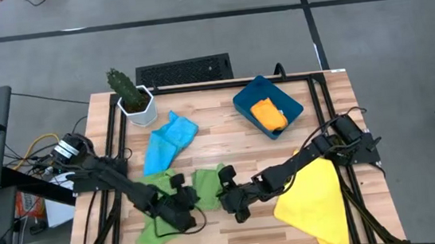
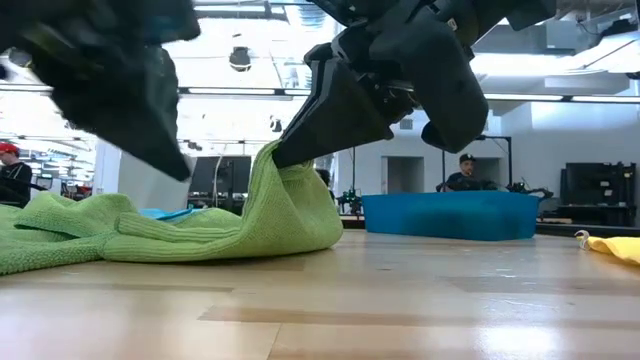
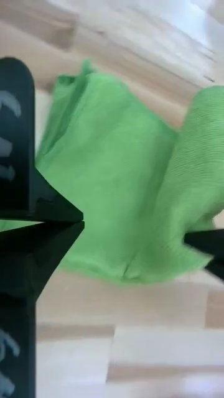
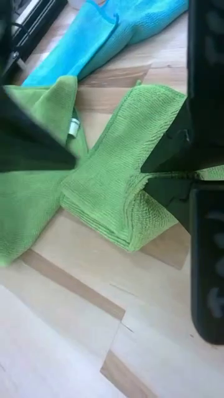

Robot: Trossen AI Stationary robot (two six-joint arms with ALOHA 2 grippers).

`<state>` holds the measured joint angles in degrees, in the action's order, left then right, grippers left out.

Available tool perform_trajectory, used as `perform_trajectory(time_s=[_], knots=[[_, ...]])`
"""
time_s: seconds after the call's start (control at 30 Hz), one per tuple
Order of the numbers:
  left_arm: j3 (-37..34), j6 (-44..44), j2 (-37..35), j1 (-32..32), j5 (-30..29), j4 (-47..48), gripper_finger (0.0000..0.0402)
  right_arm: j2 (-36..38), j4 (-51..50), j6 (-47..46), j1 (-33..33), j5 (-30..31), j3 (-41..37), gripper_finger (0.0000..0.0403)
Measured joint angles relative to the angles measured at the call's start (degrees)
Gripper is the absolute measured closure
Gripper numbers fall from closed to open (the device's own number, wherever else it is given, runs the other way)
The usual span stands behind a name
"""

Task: Fold microfiber towels
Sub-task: Fold the right green microfiber towel

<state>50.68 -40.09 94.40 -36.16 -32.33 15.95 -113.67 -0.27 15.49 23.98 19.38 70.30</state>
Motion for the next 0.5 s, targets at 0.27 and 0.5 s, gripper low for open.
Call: perform_trajectory(time_s=[0.27,0.5], knots=[[-0.01,-9.08,3.35,-5.1,-1.89,1.34,0.0401,0.0,0.84,0.48,-0.01,0.0,0.0,0.0364],[-0.04,-10.13,7.63,-5.03,-0.75,0.73,0.0401,0.0,0.98,0.59,0.01,-0.01,0.0,0.0365]])
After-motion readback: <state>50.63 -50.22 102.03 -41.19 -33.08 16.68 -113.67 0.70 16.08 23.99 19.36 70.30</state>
